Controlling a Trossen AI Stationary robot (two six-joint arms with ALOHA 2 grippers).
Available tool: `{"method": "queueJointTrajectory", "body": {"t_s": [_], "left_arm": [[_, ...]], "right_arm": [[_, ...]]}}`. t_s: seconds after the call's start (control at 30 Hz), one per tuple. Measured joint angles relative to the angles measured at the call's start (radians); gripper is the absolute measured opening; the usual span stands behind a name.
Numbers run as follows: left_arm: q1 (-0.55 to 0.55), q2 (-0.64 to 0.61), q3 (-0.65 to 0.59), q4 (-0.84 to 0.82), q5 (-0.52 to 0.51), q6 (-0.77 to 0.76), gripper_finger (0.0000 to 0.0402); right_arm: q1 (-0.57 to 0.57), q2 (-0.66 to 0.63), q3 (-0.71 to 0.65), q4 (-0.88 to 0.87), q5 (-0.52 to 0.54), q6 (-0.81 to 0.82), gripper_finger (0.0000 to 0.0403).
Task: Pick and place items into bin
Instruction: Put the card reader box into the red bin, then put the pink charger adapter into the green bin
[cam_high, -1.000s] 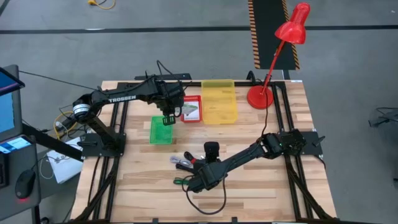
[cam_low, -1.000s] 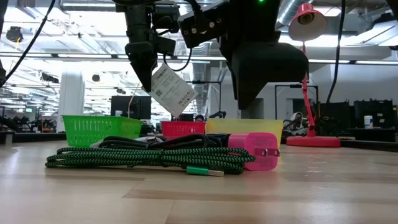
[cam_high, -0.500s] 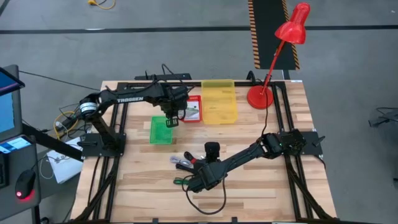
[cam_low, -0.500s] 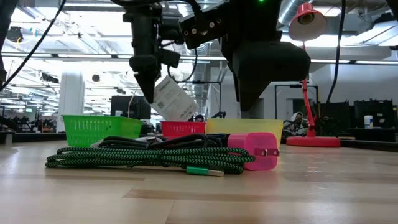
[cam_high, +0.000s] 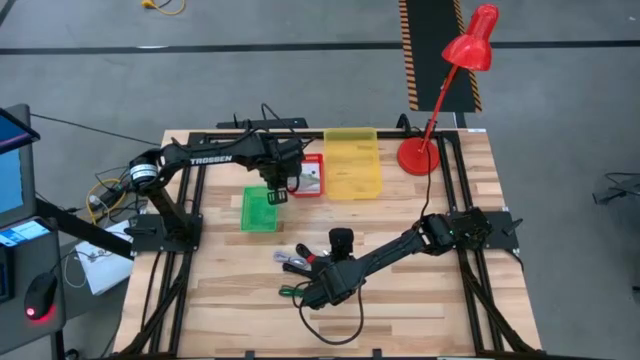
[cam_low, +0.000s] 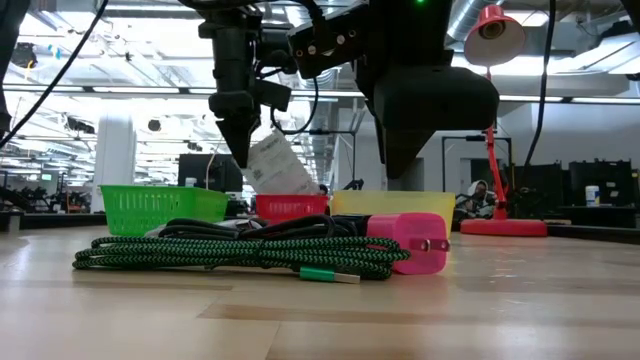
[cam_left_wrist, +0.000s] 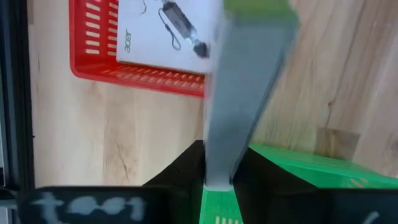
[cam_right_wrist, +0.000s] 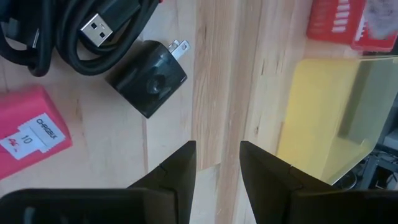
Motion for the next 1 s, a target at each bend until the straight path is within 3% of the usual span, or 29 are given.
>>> {"method": "queueJointTrajectory", "body": {"t_s": [0.37, 0.53, 0.73, 1.0], "left_arm": [[0.0, 0.0, 0.001, -0.023, 0.008, 0.002, 0.0127], [0.0, 0.0, 0.056, -0.086, 0.006, -0.004, 0.0147], [0.0, -0.014, 0.208, -0.212, 0.007, -0.035, 0.0153], [-0.005, -0.065, 0.509, -0.411, -0.016, -0.091, 0.0153]], "right_arm": [[0.0, 0.0, 0.0, 0.0, 0.0, 0.003, 0.0118], [0.0, 0.0, 0.0, 0.0, 0.0, 0.014, 0.0118], [0.0, 0.0, 0.0, 0.0, -0.002, 0.024, 0.0118], [0.001, 0.0, 0.0, 0.0, -0.007, 0.028, 0.0118]]}}
